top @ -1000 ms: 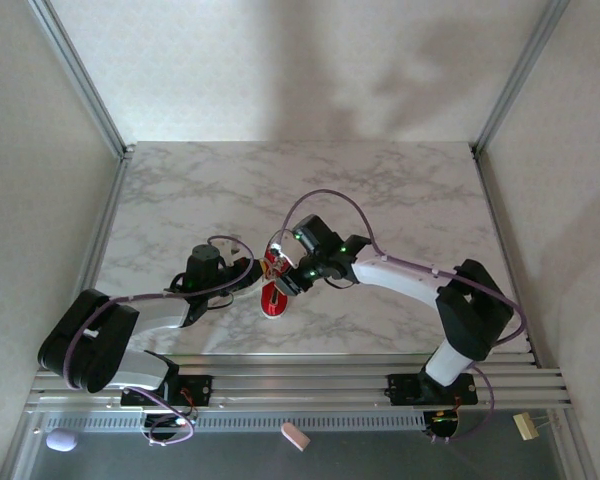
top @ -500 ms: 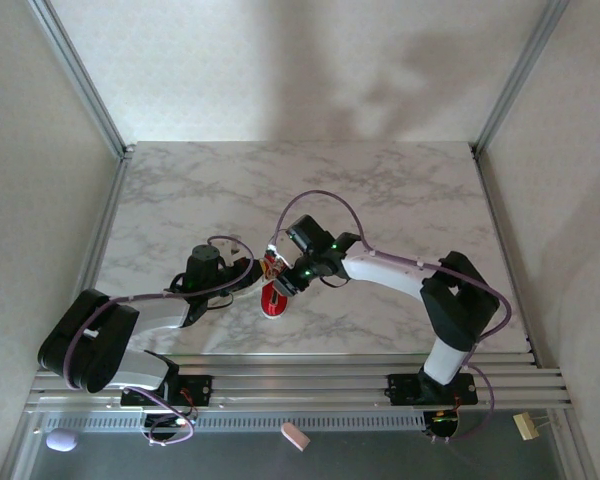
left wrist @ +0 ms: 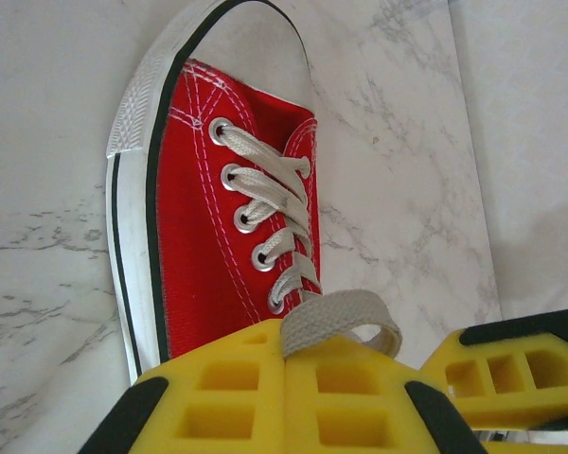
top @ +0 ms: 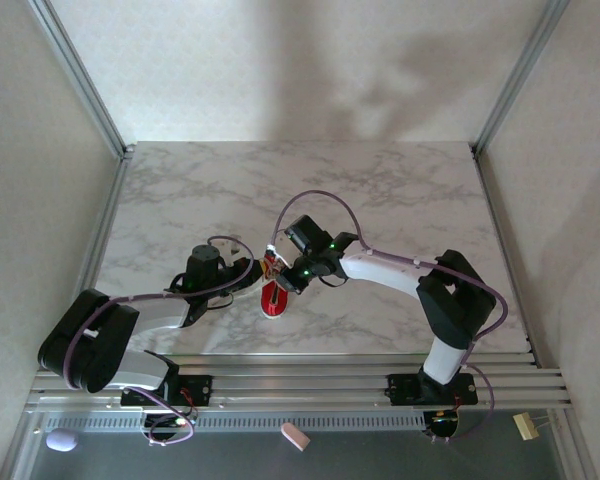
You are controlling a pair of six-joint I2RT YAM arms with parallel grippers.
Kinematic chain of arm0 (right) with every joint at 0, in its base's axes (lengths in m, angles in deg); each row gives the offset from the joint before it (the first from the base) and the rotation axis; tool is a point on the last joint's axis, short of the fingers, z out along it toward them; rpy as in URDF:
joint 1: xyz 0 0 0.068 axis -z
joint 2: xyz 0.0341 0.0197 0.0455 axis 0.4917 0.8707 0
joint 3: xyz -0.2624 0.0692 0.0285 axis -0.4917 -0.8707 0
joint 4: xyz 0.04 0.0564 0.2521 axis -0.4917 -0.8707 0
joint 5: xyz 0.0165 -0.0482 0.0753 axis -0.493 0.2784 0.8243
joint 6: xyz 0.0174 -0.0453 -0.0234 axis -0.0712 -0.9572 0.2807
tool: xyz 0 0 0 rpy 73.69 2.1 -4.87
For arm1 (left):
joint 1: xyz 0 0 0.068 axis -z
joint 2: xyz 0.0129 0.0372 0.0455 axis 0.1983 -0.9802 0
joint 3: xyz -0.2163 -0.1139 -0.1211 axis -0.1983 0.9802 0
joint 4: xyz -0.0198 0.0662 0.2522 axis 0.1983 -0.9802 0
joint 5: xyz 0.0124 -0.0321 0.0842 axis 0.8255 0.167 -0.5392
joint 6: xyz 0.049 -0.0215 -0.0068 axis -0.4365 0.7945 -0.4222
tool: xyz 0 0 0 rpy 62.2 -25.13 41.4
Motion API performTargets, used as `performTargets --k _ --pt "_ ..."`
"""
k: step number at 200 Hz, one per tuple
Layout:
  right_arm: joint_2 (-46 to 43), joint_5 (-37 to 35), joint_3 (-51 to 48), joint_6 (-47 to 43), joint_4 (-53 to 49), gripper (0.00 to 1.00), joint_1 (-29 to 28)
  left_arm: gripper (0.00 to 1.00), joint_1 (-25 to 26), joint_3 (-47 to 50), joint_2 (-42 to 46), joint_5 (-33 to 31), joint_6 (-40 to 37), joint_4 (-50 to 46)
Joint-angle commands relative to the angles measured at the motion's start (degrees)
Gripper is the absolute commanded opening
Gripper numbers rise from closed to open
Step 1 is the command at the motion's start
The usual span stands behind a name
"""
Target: Tie the shoes
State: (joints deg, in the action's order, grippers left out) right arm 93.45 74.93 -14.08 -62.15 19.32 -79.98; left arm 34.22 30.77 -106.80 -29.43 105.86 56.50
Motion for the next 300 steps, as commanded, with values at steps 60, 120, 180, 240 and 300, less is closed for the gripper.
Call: performTargets --k 60,120,180,240,300 --pt "-6.9 -0.3 -5.0 2.0 4.5 0.02 -0.4 0.00 -1.1 0.5 1.1 -2.9 1.3 0.8" --pt "-11.5 -3.0 -10.8 4.5 7.0 0.01 -0.4 0.00 -1.8 0.5 0.6 -4.8 2.5 0.5" --pt "-15.3 -3.5 -15.7 6.4 8.4 0.00 -0.4 0.00 -2.7 0.7 0.4 -6.0 3.1 0.1" --pt "-16.1 -2.6 -16.8 7.0 9.3 0.01 -0.4 0.00 -2.8 1.3 0.2 -4.5 2.9 1.4" --pt "-17.4 0.0 -16.6 8.2 16.9 0.01 -0.4 0.00 -0.9 0.9 0.4 -0.6 0.6 3.5"
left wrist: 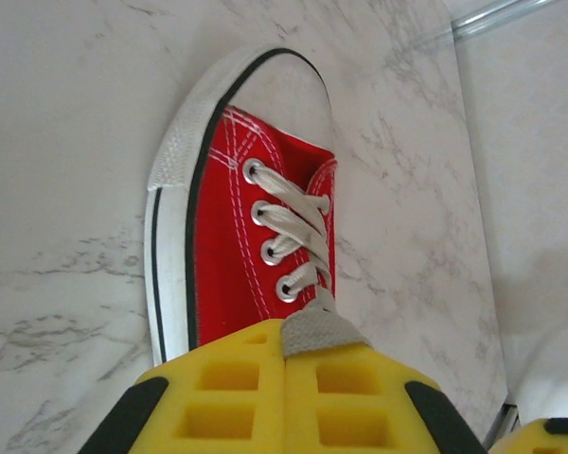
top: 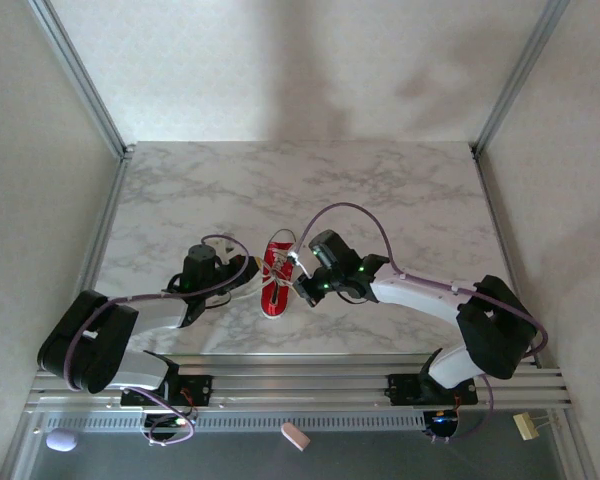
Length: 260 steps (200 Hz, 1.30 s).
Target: Tie the shoes
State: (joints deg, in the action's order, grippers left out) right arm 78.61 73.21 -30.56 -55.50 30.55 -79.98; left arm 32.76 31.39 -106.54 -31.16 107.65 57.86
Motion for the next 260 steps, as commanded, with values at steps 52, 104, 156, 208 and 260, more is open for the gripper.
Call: performTargets --k 52,104,156,208,260 --pt "-4.6 -1.5 -2.8 4.6 12.0 0.00 -0.4 0.00 -0.5 2.0 0.5 -1.3 1.3 3.4" --pt "-5.1 -8.3 -6.1 11.0 18.1 0.00 -0.4 0.00 -0.9 2.7 0.1 -1.3 1.5 4.1" --pt "-0.4 -7.0 -3.4 11.5 19.4 0.01 -0.4 0.00 -0.8 2.5 -1.3 4.2 0.8 8.1" --pt "2.5 -13.4 -2.5 15.9 23.0 0.00 -0.2 0.00 -1.1 4.9 -0.7 1.9 3.1 11.3" --pt "6.1 -17.8 -0.6 20.4 23.7 0.00 0.3 0.00 -1.4 6.7 1.8 1.3 2.9 12.4"
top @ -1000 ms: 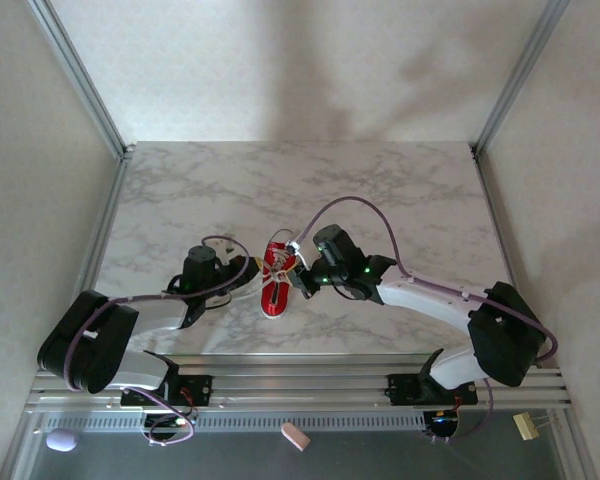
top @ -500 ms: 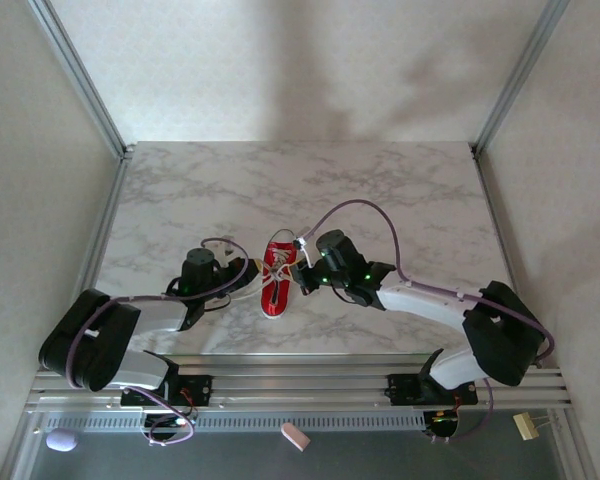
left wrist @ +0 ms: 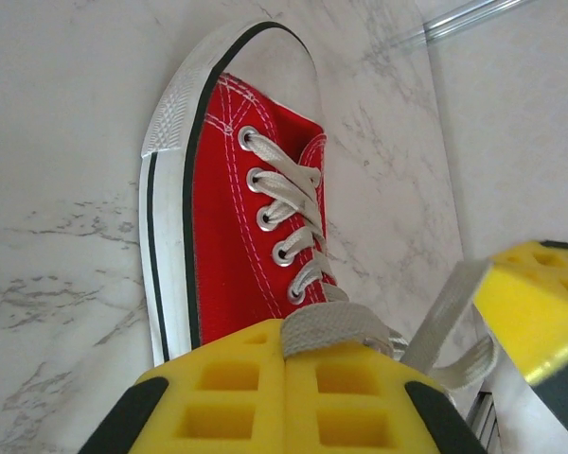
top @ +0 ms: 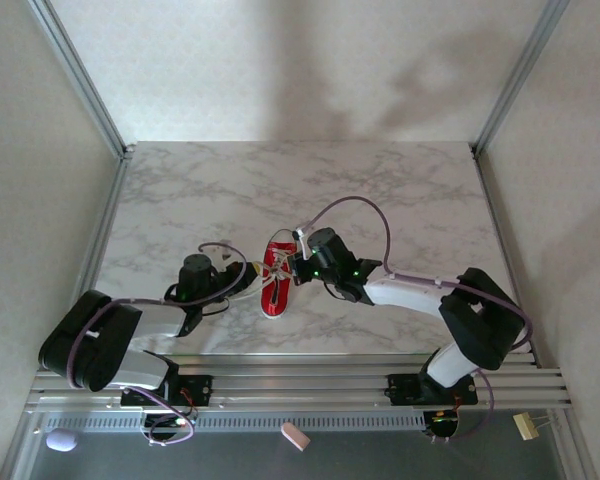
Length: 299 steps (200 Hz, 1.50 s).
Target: Tie the shoes
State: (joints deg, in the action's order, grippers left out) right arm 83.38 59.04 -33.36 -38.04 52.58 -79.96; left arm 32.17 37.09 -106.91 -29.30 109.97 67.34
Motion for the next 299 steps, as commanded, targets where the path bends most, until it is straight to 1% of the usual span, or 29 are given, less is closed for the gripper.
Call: performTargets --k 1,53,135,179,201,217,236,256,279,290,299 --pt "1.4 -3.7 2.2 3.0 1.6 0.00 0.2 0.00 -0.8 1.0 2.2 -0.5 0.5 2.9" --pt "2.7 -6.9 3.3 4.5 -2.6 0.00 0.6 0.00 -1.6 1.7 3.8 -1.3 0.2 1.4" --pt "0.3 -10.9 0.8 5.4 -3.0 0.00 0.6 0.00 -3.3 3.1 6.6 -2.5 -0.2 -0.6" --pt "-0.6 -11.2 0.0 5.2 -2.8 0.00 0.7 0.00 -4.1 3.5 8.0 -2.7 -0.5 -1.5" --pt "-1.5 -8.5 -1.2 3.4 -0.8 0.00 0.5 0.00 -4.2 3.5 8.1 -2.1 -0.9 -1.6" --pt "-2.3 -1.6 -2.9 -0.2 3.5 0.00 0.4 0.00 -4.1 3.0 7.4 -0.5 -1.3 -1.1" --pt "-2.3 5.7 -2.9 -3.4 3.2 0.01 0.0 0.00 -3.8 1.7 5.5 2.1 -2.1 -0.8" --pt "-1.9 10.0 -2.9 -6.0 1.9 0.02 -1.1 0.00 -3.3 0.6 3.9 3.3 -2.4 -0.4" --pt "-1.1 12.5 -2.9 -7.0 0.6 0.06 -1.8 0.00 -3.0 0.1 2.6 3.3 -2.0 0.6" --pt "-0.6 13.0 -2.5 -7.2 -0.8 0.09 -1.9 0.00 -2.9 -0.1 1.9 3.3 -1.8 1.2" --pt "-0.4 13.4 -2.1 -7.8 -1.8 0.14 -2.0 0.00 -2.7 -0.3 1.3 3.5 -1.6 1.6"
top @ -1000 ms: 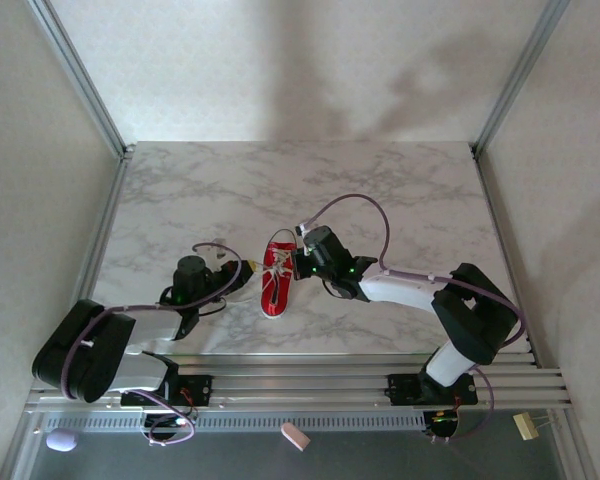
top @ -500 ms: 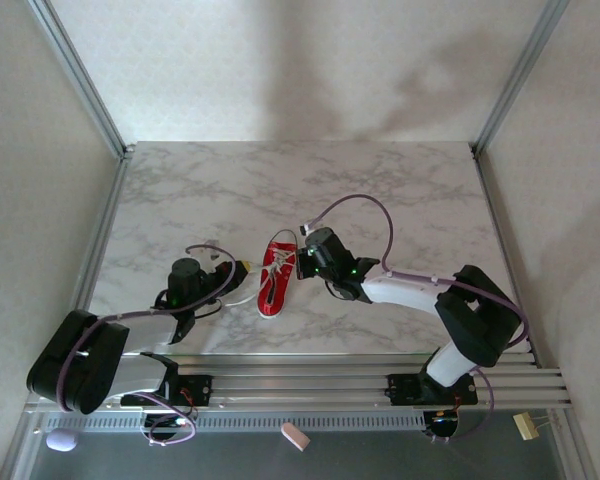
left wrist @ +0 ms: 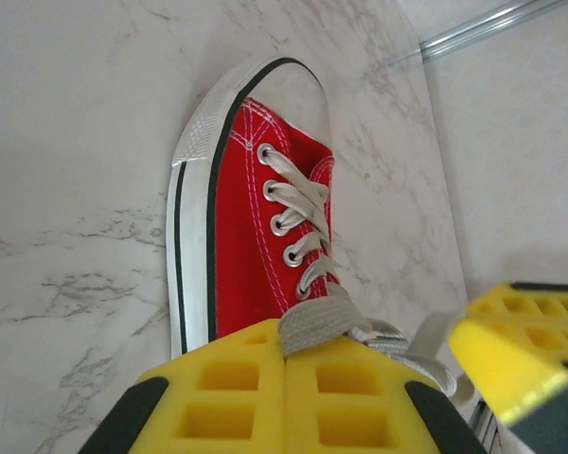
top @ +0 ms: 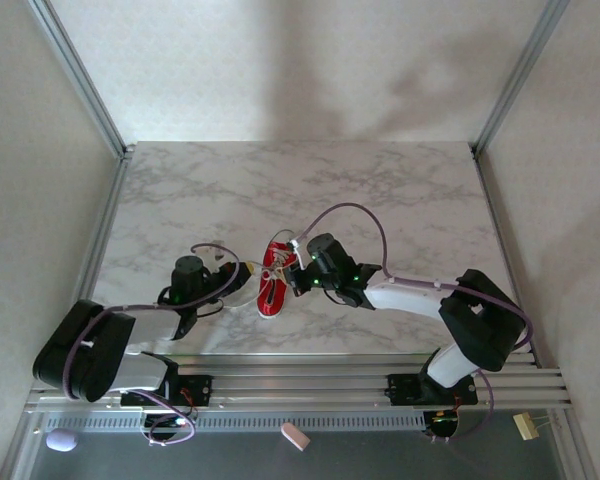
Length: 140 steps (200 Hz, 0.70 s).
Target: Tie the shoes
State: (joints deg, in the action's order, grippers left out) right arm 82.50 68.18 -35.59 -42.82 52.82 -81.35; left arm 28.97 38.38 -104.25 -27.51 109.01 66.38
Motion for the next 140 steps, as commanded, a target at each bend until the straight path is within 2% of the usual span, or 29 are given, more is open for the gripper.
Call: performTargets --k 1,29,48,89,140 --pt "0.5 4.3 0.2 -3.2 -2.1 0.15 -0.6 0.00 0.5 -1.6 -1.4 1.7 -0.6 2.6" --pt "-2.4 2.2 0.8 -5.6 -4.8 0.35 -0.6 0.00 0.6 -1.9 -2.1 1.6 -0.4 3.1" --pt "-4.2 0.1 2.7 -8.1 -9.6 0.41 -0.6 0.00 0.7 -1.8 -2.2 1.6 -0.4 3.3" --pt "-1.8 1.2 12.0 -12.5 -24.2 0.44 -0.3 0.00 1.9 -2.5 -3.7 2.7 -1.0 3.2" --pt "4.4 10.1 22.2 -15.4 -36.8 0.42 3.0 0.00 2.8 -2.8 -6.2 2.8 -0.8 4.0"
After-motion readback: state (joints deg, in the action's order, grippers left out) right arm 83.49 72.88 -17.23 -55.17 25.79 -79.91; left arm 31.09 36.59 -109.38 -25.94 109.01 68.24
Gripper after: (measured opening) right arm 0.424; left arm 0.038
